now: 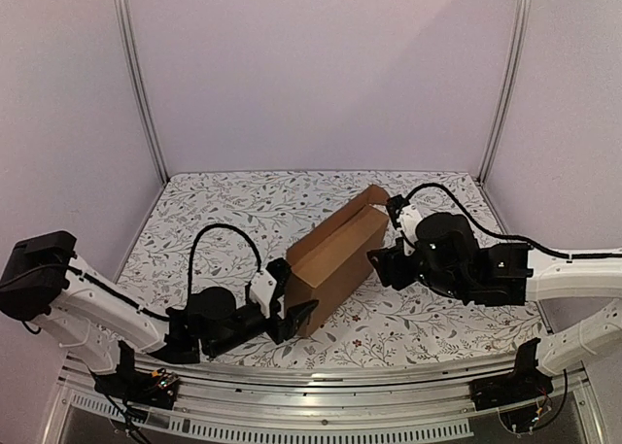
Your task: Fold the paper box
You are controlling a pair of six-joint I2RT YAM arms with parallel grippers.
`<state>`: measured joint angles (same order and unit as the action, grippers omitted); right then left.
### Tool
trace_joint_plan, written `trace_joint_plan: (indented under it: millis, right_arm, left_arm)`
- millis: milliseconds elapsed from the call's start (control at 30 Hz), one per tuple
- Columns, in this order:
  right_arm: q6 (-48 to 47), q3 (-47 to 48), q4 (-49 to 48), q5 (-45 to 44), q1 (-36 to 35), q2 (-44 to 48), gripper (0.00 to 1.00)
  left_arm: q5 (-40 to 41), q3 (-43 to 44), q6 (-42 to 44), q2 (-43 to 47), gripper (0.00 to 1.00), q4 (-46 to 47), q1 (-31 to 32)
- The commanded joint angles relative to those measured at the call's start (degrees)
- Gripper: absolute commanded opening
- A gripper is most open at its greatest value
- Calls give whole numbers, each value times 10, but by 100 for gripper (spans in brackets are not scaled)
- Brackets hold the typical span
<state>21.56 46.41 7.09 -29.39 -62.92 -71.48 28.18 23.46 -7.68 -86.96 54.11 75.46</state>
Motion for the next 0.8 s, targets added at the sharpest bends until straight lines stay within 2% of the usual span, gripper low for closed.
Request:
trace_joint_plan:
  millis: [0,167,267,400,600,767]
  right_arm:
    - [-79,-17,42,47,2,76,68]
    - [-118,7,117,87,3,137,67]
    - [-131,32,169,76,4,164,68]
    - [-136,70,236,56,42,175,67]
    - [-143,119,267,165,146,143,64]
    - [-148,151,287,271,210,105,62]
  left_arm:
    - [-145,-9,37,42,15,-117,-28]
    - [-267,-26,36,77,17,-135,-83]
    - [-355,-46,40,100,24,-122,-120]
    - [-406,-36,70,107,27,-168,-147]
    - [-472,-26,75,91,27,-181,-170]
    - [-482,-27,76,103,27,-201,-180]
